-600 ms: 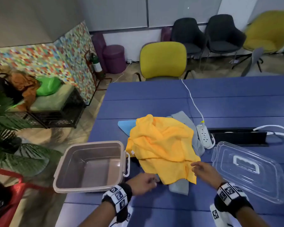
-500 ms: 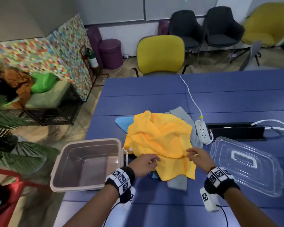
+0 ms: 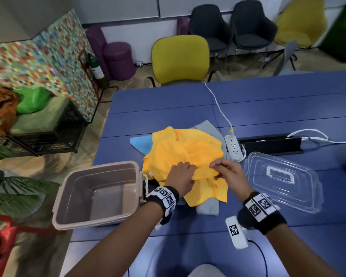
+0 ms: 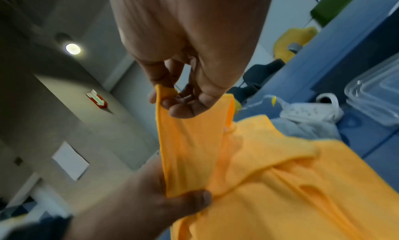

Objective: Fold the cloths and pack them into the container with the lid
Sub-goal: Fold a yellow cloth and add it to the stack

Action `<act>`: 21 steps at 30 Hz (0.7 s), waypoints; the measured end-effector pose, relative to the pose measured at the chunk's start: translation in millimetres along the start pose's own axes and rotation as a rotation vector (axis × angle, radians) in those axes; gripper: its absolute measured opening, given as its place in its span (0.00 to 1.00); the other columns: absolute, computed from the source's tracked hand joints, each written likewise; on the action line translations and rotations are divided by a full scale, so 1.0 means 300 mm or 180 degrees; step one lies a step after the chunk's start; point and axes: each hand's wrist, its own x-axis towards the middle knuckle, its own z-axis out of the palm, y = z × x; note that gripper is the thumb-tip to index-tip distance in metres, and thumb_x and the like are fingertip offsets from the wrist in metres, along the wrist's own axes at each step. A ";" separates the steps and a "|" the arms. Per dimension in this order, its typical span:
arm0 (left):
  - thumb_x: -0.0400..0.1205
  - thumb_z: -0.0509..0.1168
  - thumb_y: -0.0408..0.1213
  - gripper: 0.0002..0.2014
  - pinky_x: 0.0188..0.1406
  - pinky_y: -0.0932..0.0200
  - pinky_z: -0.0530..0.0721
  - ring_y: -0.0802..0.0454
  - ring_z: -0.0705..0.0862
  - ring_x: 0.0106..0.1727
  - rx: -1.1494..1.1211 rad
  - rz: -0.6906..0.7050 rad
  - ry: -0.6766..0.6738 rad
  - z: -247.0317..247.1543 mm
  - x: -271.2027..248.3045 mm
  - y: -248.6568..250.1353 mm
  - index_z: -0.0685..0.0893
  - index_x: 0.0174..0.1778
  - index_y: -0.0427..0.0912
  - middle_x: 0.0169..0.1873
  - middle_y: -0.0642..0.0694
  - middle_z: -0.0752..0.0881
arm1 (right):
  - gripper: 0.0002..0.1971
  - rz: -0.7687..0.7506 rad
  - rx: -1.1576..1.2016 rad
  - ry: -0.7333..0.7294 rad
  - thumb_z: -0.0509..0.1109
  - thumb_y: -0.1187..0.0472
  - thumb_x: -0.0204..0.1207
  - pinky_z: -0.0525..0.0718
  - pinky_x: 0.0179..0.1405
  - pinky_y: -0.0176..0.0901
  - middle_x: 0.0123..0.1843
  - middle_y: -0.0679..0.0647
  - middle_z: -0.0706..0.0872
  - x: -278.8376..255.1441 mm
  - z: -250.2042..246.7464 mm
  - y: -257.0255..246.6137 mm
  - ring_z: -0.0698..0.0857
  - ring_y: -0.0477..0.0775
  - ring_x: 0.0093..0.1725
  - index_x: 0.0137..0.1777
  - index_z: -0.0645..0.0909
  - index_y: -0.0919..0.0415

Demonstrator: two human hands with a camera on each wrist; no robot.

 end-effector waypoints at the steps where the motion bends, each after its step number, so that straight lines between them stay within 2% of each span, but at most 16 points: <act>1: 0.79 0.64 0.37 0.20 0.57 0.49 0.70 0.42 0.74 0.64 -0.0020 -0.0053 0.0208 -0.009 -0.018 -0.002 0.74 0.69 0.47 0.62 0.46 0.77 | 0.16 -0.0067 0.0033 0.0066 0.61 0.77 0.80 0.82 0.31 0.37 0.39 0.48 0.86 -0.039 -0.045 -0.034 0.82 0.44 0.37 0.39 0.86 0.63; 4: 0.77 0.61 0.30 0.16 0.53 0.50 0.70 0.42 0.76 0.59 -0.0094 -0.0210 0.0528 -0.057 -0.076 -0.041 0.78 0.59 0.46 0.55 0.46 0.81 | 0.20 -0.0328 0.0151 0.0437 0.59 0.77 0.79 0.81 0.29 0.34 0.35 0.48 0.86 -0.156 -0.217 -0.129 0.80 0.47 0.34 0.35 0.88 0.60; 7: 0.75 0.61 0.29 0.08 0.40 0.51 0.66 0.39 0.80 0.51 -0.0136 -0.0306 0.0684 -0.107 -0.141 -0.069 0.77 0.46 0.44 0.45 0.42 0.84 | 0.25 -0.0465 0.0228 0.0836 0.58 0.78 0.78 0.83 0.30 0.33 0.33 0.47 0.88 -0.276 -0.388 -0.197 0.81 0.48 0.30 0.30 0.89 0.56; 11: 0.74 0.60 0.24 0.12 0.34 0.54 0.69 0.42 0.78 0.41 -0.0916 -0.0381 0.1058 -0.144 -0.224 -0.028 0.80 0.48 0.42 0.38 0.45 0.81 | 0.30 -0.0509 -0.0100 0.1257 0.53 0.85 0.71 0.81 0.27 0.28 0.27 0.44 0.86 -0.463 -0.568 -0.217 0.82 0.42 0.25 0.28 0.89 0.55; 13: 0.73 0.58 0.23 0.13 0.36 0.53 0.72 0.38 0.80 0.42 -0.1059 -0.0034 0.1149 -0.169 -0.257 0.008 0.83 0.47 0.39 0.38 0.40 0.83 | 0.30 -0.0406 -0.0389 0.1404 0.53 0.89 0.68 0.75 0.25 0.22 0.27 0.41 0.86 -0.561 -0.638 -0.224 0.83 0.39 0.26 0.34 0.87 0.55; 15: 0.68 0.54 0.27 0.20 0.42 0.50 0.78 0.35 0.83 0.46 -0.1059 0.0374 0.1074 -0.195 -0.277 0.057 0.87 0.50 0.34 0.43 0.33 0.86 | 0.31 -0.0238 -0.0716 0.1402 0.55 0.92 0.67 0.74 0.27 0.19 0.32 0.35 0.89 -0.638 -0.685 -0.220 0.84 0.34 0.31 0.42 0.85 0.55; 16: 0.67 0.52 0.28 0.22 0.43 0.49 0.78 0.35 0.83 0.45 -0.1258 0.0469 0.0983 -0.196 -0.272 0.079 0.88 0.50 0.31 0.44 0.30 0.87 | 0.29 -0.0168 -0.0854 0.1397 0.57 0.92 0.67 0.76 0.30 0.18 0.34 0.32 0.88 -0.666 -0.699 -0.211 0.84 0.31 0.33 0.44 0.83 0.56; 17: 0.68 0.51 0.28 0.21 0.40 0.50 0.77 0.37 0.82 0.41 -0.1677 0.0520 0.0870 -0.200 -0.267 0.114 0.88 0.45 0.29 0.41 0.29 0.87 | 0.28 -0.0101 -0.0951 0.1422 0.59 0.92 0.68 0.78 0.34 0.17 0.34 0.31 0.88 -0.692 -0.706 -0.203 0.84 0.29 0.34 0.46 0.82 0.56; 19: 0.73 0.51 0.29 0.13 0.36 0.52 0.69 0.43 0.73 0.32 -0.2737 0.0452 0.0548 -0.205 -0.239 0.185 0.79 0.33 0.28 0.32 0.27 0.78 | 0.24 -0.0019 -0.1106 0.1530 0.63 0.89 0.70 0.79 0.38 0.17 0.33 0.31 0.88 -0.734 -0.713 -0.174 0.84 0.27 0.35 0.47 0.82 0.57; 21: 0.79 0.53 0.23 0.10 0.39 0.54 0.70 0.48 0.74 0.34 -0.3592 0.0128 0.0209 -0.217 -0.215 0.254 0.76 0.33 0.28 0.31 0.32 0.77 | 0.17 -0.0005 -0.1226 0.1739 0.65 0.85 0.73 0.79 0.37 0.18 0.36 0.39 0.90 -0.767 -0.714 -0.142 0.84 0.26 0.35 0.50 0.84 0.64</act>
